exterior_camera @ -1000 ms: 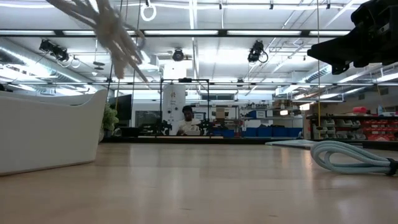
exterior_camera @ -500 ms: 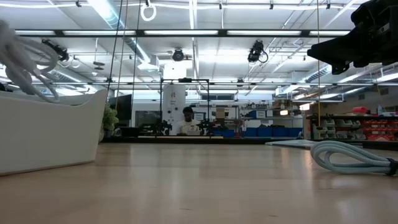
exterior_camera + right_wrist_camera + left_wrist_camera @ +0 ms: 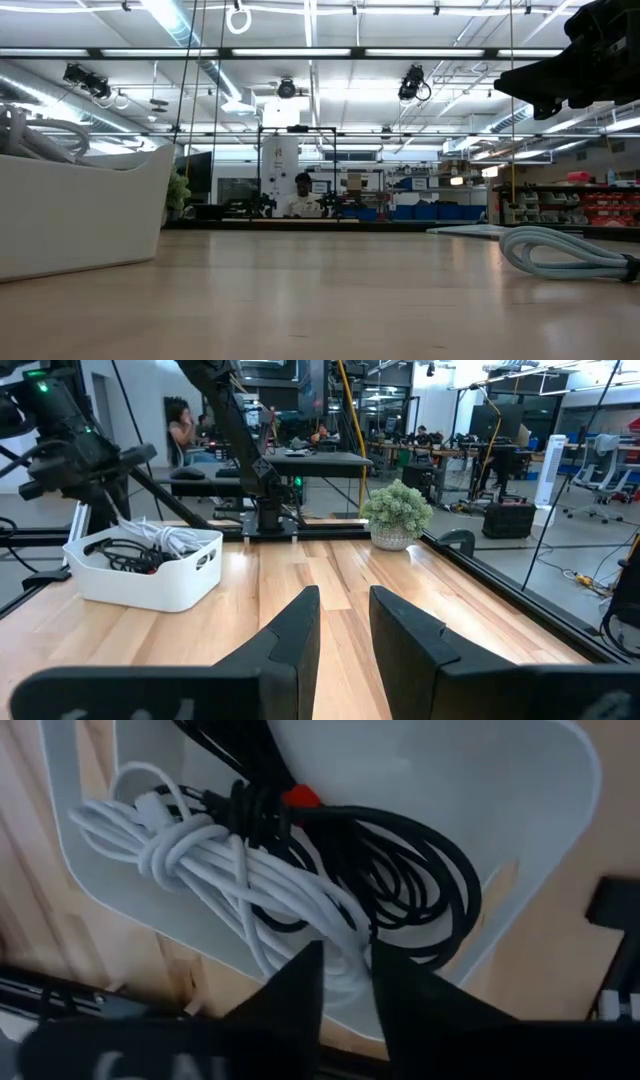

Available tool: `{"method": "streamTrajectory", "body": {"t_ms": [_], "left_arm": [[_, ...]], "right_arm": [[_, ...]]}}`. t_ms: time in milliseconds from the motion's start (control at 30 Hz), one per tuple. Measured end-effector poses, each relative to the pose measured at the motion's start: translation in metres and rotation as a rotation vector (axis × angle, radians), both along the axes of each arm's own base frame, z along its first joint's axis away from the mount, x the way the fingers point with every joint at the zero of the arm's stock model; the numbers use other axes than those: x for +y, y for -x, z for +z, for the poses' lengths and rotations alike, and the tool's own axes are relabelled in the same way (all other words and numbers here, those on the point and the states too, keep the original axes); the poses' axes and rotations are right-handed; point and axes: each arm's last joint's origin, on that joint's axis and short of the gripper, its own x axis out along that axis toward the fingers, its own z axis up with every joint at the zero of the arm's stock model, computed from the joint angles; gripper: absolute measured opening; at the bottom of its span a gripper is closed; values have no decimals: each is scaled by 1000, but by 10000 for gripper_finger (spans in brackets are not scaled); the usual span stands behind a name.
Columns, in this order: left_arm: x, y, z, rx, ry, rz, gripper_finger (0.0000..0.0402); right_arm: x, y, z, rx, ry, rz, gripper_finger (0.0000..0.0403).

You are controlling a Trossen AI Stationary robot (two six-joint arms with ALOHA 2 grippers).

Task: Pick and place USB-C Cables
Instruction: Put the white charger cable into the white bin, then put the light blue charger cable into the white bin

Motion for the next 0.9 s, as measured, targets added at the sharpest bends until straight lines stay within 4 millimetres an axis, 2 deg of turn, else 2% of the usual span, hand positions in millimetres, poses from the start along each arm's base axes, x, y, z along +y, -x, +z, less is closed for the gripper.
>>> {"method": "streamTrajectory", "body": {"t_ms": [233,367,500,633,800,900], "left_arm": [[1,-2,0,55,46,23,196],[7,-13,12,53,89,37,234],[20,-29,27,9,128,77,241],[35,-48,41,-112,112,131,233],[50,-81,42,-345,73,95,218],[59,-103,35,-457,68,39,209]], "right_arm": [[0,0,0,0,0,1,96],[0,0,0,1,0,1,96],[0,0,0,0,0,0,96],[0,0,0,0,0,0,96],[0,0,0,1,0,1,96],[0,0,0,1,0,1,96]]}}
